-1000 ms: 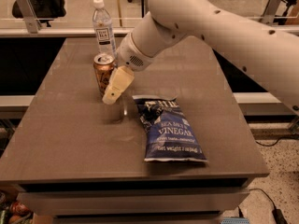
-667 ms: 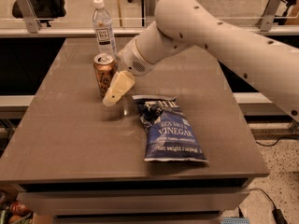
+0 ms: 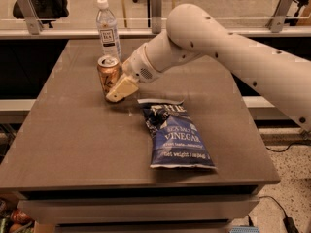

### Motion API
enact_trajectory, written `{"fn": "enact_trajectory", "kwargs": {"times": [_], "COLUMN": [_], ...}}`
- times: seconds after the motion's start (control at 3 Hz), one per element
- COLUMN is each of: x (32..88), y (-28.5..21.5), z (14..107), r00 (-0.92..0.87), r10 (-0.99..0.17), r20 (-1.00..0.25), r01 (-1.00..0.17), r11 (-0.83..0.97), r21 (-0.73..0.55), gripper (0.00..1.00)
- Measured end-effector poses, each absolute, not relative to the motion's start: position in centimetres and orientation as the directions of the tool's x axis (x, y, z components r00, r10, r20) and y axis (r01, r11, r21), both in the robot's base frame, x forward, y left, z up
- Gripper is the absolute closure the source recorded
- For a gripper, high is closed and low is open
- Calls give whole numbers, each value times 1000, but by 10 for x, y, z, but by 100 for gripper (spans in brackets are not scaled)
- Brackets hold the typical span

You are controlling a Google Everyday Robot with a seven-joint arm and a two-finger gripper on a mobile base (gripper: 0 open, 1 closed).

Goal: Knock orange can over

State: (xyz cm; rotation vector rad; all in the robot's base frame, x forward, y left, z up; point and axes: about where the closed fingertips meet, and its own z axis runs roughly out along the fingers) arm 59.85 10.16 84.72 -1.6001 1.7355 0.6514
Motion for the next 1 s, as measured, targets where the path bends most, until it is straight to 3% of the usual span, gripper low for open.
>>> {"fn": "enact_trajectory", "kwargs": {"times": [0.67,1.0], "x": [603,607], "y": [100,98], "z": [845,854], "r00": [-4,30], "r10": [-650,-684], "r20": [-760,-729], "r01": [-991,-992], "r11": [104,69], "r21": [-84,-106], "gripper": [85,100]}}
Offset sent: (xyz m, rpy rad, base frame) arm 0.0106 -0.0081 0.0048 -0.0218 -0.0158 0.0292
